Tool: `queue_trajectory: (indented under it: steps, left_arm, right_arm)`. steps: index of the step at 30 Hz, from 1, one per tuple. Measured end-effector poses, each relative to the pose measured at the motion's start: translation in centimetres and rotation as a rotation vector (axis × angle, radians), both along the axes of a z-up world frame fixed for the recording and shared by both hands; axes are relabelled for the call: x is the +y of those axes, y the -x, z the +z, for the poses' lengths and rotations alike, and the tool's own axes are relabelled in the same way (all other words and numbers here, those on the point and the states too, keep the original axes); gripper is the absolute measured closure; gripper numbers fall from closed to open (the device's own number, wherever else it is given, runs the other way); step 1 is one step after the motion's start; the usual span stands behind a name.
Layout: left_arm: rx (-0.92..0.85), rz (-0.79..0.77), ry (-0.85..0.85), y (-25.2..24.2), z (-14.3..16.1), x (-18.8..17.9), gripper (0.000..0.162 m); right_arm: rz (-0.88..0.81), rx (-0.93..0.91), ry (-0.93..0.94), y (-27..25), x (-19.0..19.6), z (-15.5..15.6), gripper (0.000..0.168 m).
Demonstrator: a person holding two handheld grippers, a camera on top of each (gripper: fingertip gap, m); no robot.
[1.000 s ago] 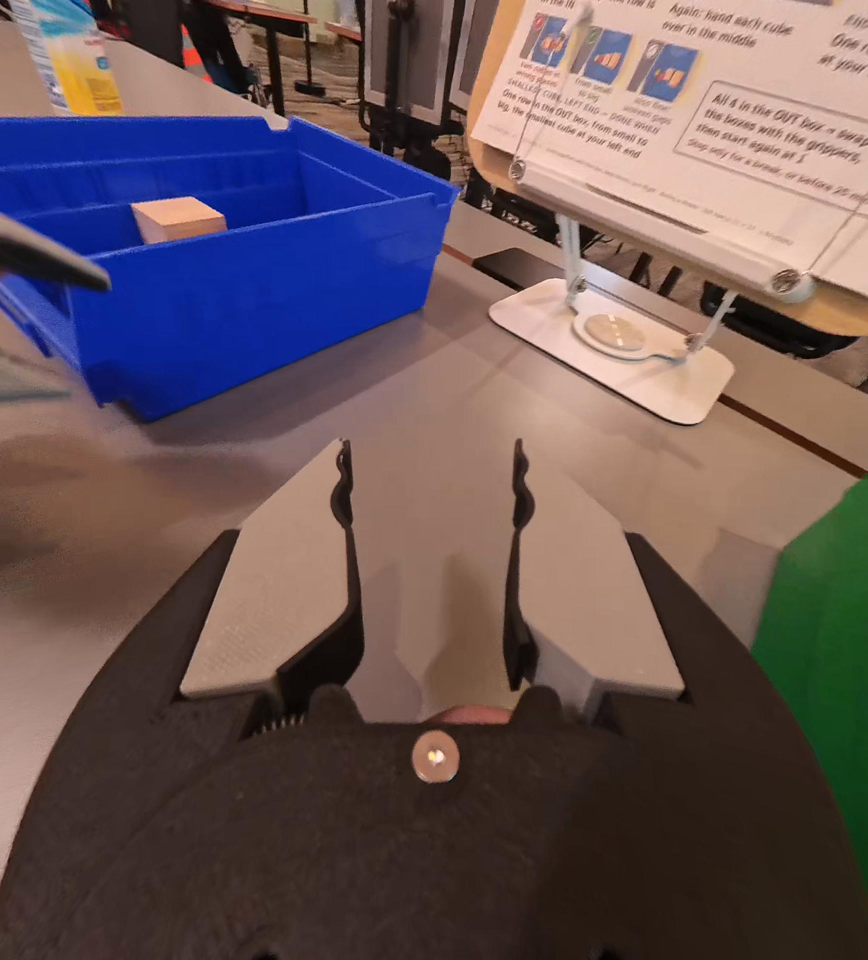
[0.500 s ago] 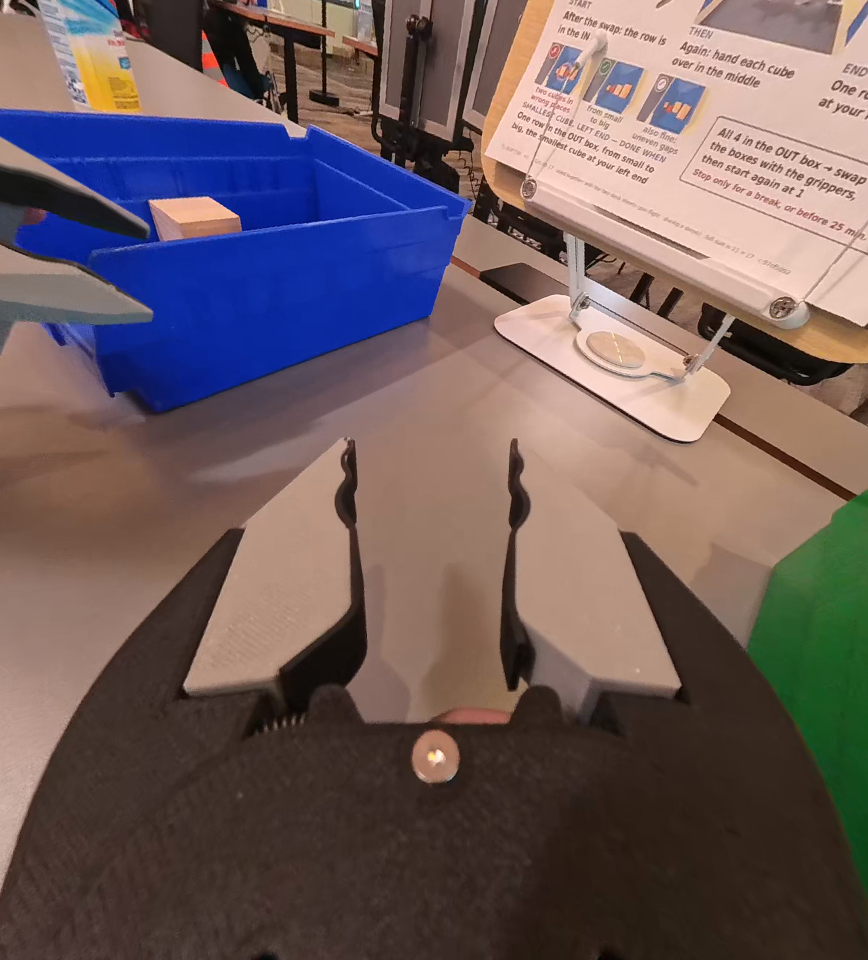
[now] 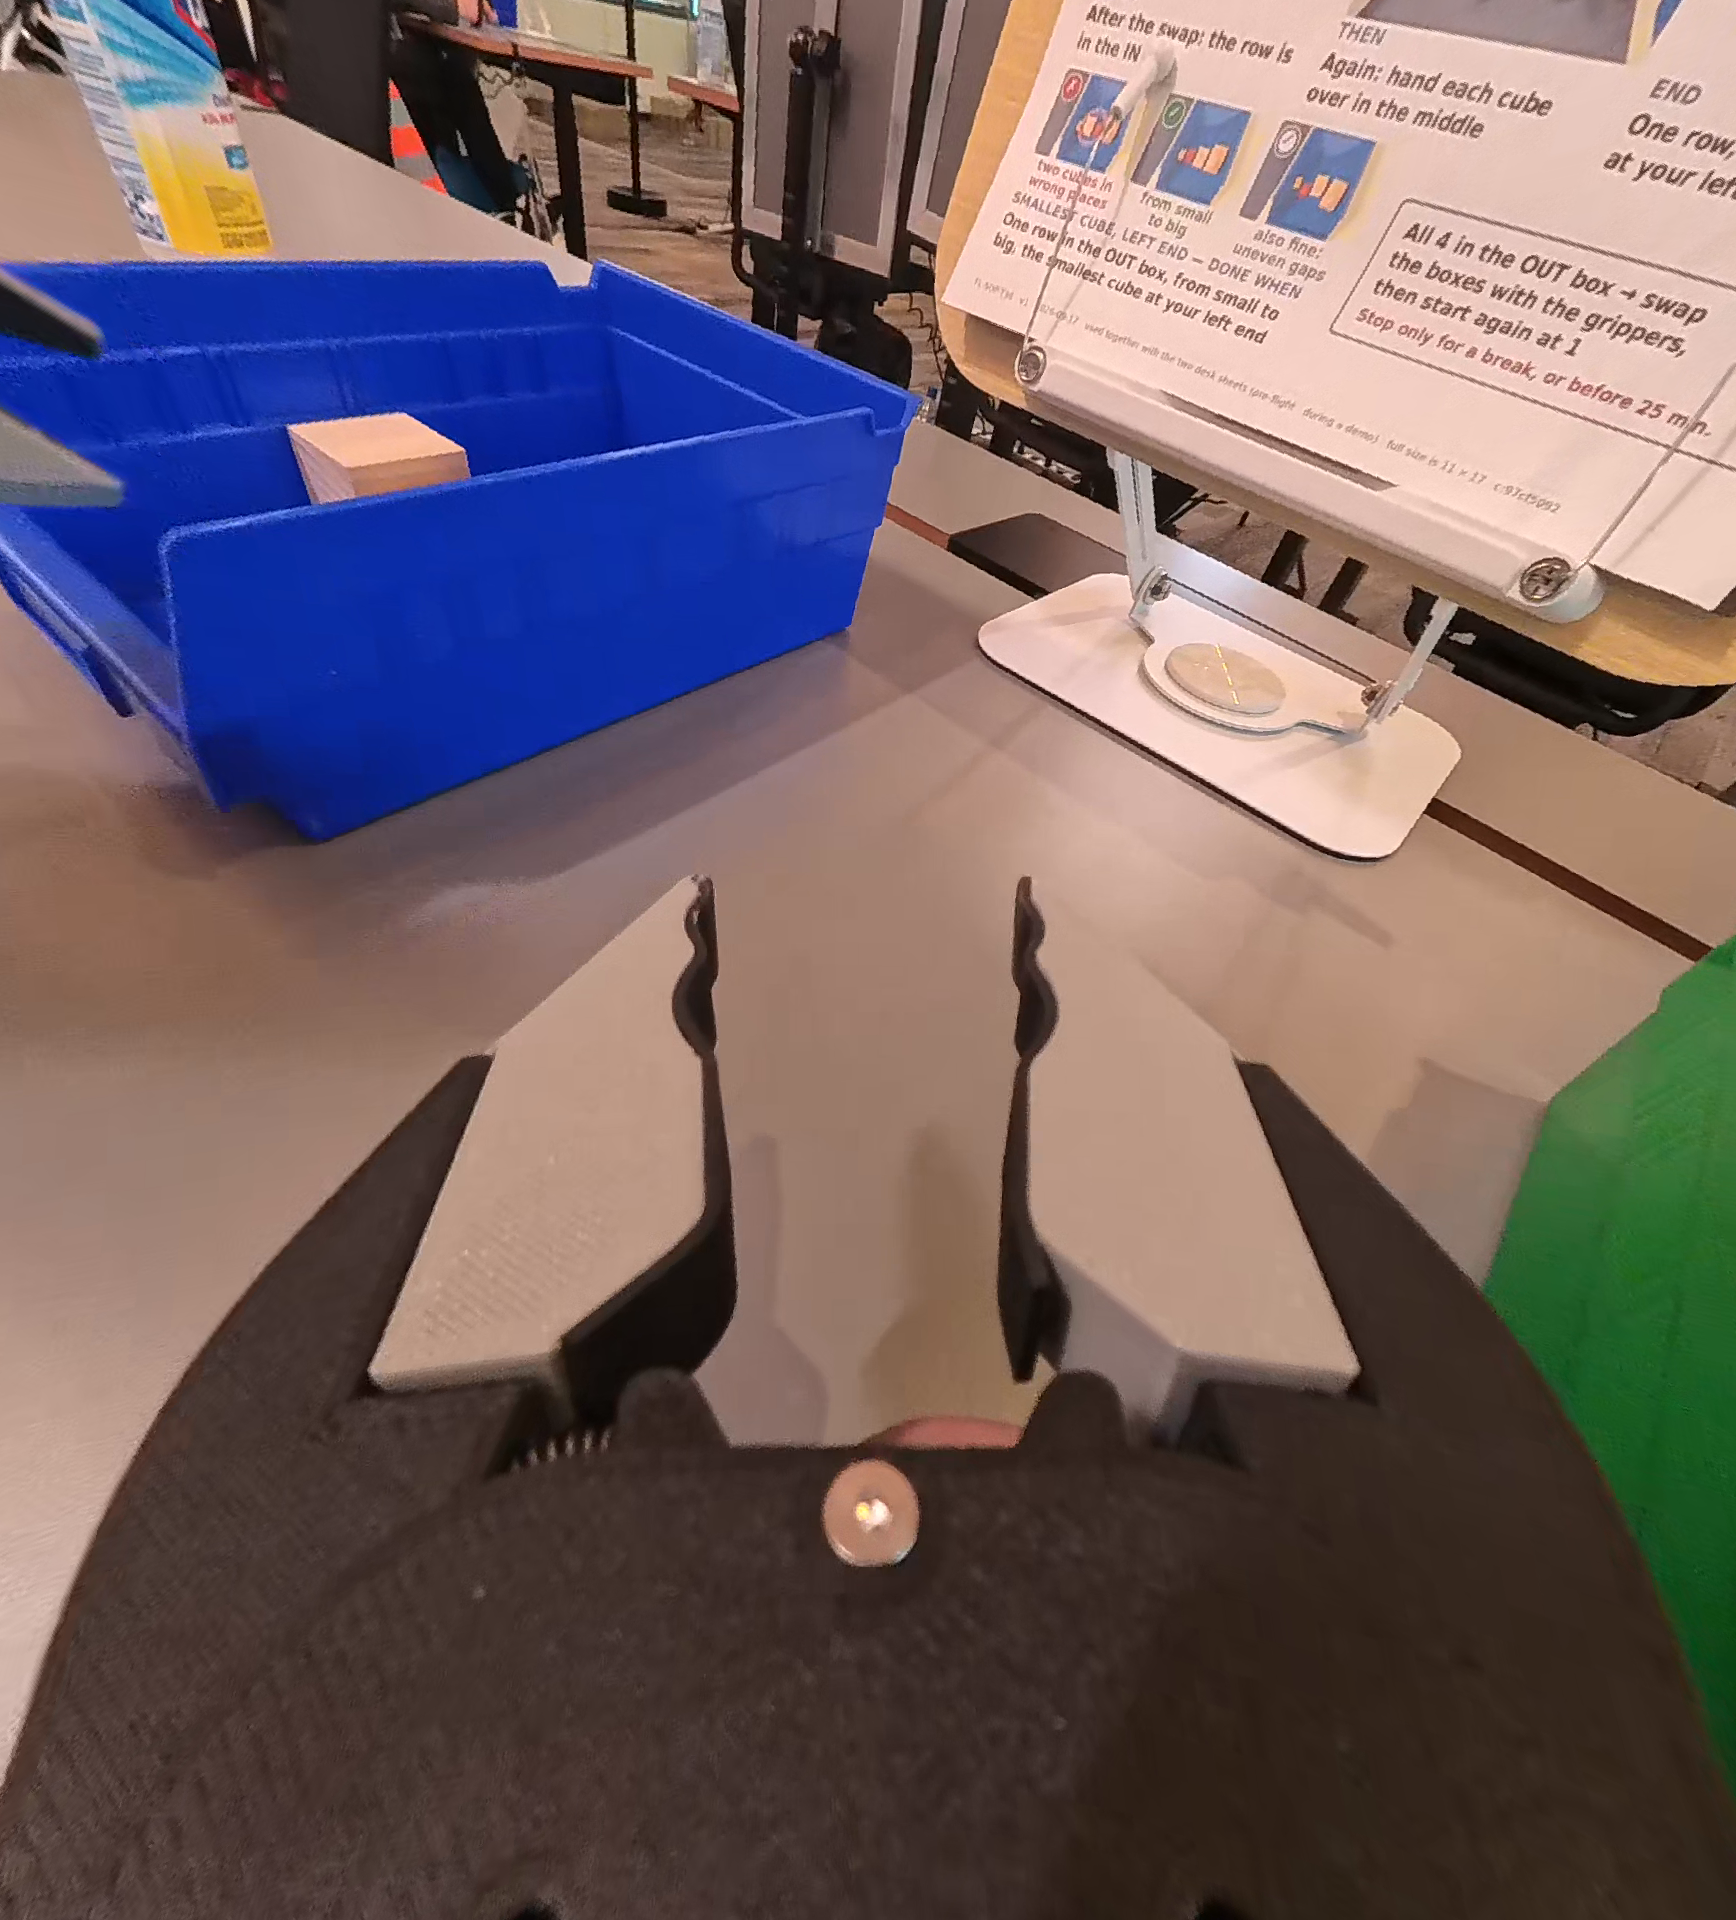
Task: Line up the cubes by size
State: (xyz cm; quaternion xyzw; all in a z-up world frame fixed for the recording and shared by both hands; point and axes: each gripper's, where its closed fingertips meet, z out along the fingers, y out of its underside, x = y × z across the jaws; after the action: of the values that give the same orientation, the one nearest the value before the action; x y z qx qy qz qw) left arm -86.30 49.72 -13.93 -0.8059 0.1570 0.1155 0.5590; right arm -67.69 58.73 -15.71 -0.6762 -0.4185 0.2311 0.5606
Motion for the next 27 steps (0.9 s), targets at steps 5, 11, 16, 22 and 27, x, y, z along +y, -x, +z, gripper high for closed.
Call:
queue_trajectory:
  steps: [5,11,16,22,27]
  left_arm:
    - [0.095,-0.025,0.19,1.7,-2.8,-2.8,0.125]
    - [0.191,-0.179,0.349,-0.1,-5.7,-4.7,0.155]
    - [0.225,-0.118,0.44,1.1,-8.7,-3.3,0.162]
    - [0.188,-0.052,0.424,2.2,-9.3,-1.9,0.162]
    - [0.18,-0.019,0.392,2.7,-8.3,-2.1,0.157]
  right_arm:
    - [-0.019,-0.017,0.018,-0.4,0.4,-0.4,0.114]
    - [-0.016,-0.019,0.025,-0.3,0.4,-0.6,0.115]
    - [-0.019,-0.03,0.01,-0.3,0.4,-0.6,0.115]
    - [-0.03,0.0,-0.009,-0.9,0.5,0.3,0.115]
    - [-0.028,0.007,-0.003,-1.0,0.6,0.4,0.115]
